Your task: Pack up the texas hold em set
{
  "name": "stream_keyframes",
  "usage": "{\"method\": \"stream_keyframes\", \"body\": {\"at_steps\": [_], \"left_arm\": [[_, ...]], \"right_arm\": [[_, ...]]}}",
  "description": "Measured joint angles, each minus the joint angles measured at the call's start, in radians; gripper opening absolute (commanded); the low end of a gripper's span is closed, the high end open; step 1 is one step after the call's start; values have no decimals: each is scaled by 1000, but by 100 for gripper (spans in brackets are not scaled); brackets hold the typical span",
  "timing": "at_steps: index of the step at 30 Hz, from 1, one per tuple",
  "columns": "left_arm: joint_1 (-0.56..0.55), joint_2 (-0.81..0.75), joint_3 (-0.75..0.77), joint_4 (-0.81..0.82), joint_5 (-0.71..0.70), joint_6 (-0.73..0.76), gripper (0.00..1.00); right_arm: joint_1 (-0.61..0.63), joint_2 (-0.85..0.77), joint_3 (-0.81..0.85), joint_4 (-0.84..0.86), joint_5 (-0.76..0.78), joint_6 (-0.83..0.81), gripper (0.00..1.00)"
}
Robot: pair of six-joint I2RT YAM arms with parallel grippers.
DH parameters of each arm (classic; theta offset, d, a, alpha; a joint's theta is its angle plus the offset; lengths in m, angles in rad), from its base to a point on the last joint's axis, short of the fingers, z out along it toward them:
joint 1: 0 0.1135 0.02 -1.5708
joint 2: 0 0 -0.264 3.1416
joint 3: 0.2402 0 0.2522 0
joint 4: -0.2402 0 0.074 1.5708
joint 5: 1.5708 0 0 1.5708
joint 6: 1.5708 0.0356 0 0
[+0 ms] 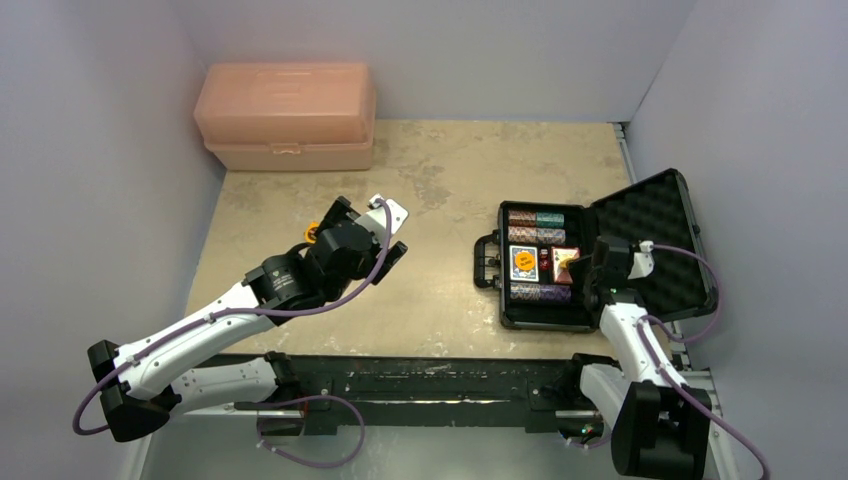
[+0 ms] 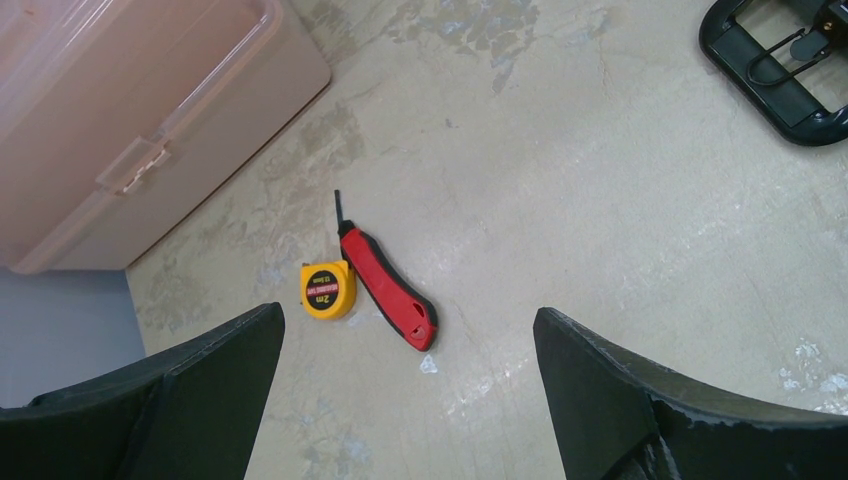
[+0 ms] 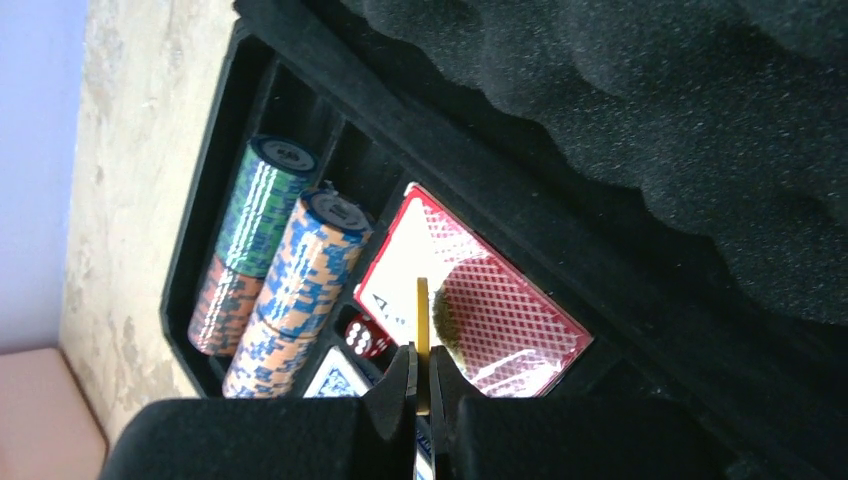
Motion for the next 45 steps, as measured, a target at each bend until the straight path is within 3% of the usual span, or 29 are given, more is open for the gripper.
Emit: {"method": "stream_keyframes", "body": {"at_steps": [5, 9, 20, 35, 41, 45], "left_arm": [[0, 0, 0, -5, 0, 0, 95], [0, -1, 0, -5, 0, 0, 95], [0, -6, 0, -5, 4, 0, 95], [0, 36, 0, -8, 36, 0, 95], [0, 60, 0, -14, 46, 0, 95], [0, 63, 0, -15, 50, 0, 95]], "right_arm": [[-2, 42, -1, 20, 16, -2, 0], [-3, 51, 0, 32, 21, -1, 14], [-3, 55, 0, -13, 51, -4, 33], [-4, -64, 28, -113, 92, -26, 77], [-4, -106, 69, -167, 129, -48, 91], [-4, -118, 85, -203, 142, -54, 94]]}}
